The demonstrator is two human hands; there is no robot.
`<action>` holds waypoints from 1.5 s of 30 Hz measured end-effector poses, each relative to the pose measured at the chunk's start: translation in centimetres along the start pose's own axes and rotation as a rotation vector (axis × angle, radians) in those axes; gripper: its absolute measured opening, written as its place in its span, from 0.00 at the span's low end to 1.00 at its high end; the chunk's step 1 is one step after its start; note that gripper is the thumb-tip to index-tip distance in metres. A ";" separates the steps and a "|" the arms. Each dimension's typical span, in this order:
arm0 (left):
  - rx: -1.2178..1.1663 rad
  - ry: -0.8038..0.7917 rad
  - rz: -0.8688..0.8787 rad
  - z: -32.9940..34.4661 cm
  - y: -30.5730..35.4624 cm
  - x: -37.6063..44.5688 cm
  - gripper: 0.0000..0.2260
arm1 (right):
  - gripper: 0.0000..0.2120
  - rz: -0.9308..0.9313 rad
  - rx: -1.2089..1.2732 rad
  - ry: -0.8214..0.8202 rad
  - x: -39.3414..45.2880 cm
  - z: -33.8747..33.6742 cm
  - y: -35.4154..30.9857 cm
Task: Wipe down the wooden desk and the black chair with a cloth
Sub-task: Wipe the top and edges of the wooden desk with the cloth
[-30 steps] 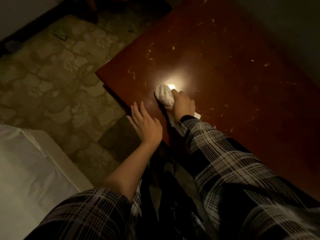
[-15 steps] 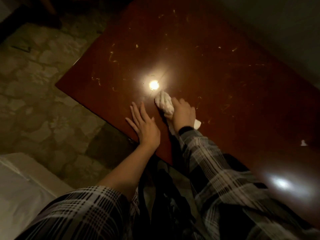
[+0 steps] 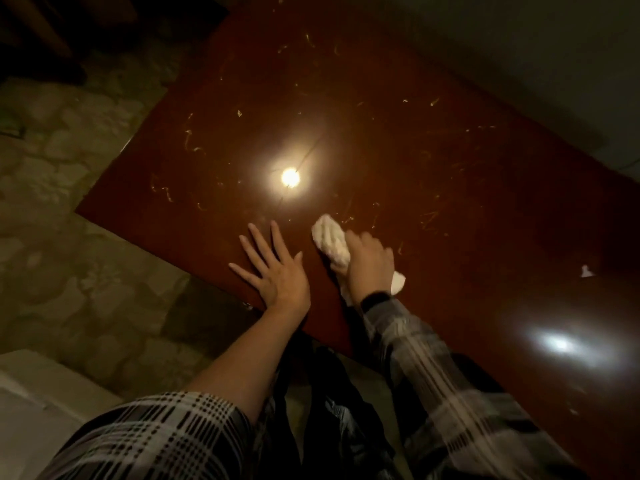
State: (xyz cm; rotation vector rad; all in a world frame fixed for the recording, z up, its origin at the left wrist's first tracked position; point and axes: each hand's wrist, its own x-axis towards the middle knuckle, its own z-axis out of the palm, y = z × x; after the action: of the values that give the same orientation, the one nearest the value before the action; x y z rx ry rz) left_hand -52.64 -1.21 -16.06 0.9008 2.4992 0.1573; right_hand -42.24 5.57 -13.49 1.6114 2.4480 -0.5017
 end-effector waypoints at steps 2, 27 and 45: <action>0.001 -0.002 0.007 -0.1 -0.1 -0.1 0.32 | 0.27 0.022 0.034 0.013 3.3 -1.2 -0.2; -0.266 0.079 0.414 1.0 3.9 -1.9 0.32 | 0.24 0.151 0.037 0.061 -1.3 -1.3 5.8; 0.057 -0.199 0.172 2.7 9.9 -2.1 0.35 | 0.24 0.166 0.055 0.028 -1.0 -2.3 10.6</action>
State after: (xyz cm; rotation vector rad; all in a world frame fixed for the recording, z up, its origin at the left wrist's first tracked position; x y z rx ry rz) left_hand -44.30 4.99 -15.00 1.0990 2.2527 0.0498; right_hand -32.08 9.38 -12.99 1.8360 2.3113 -0.5282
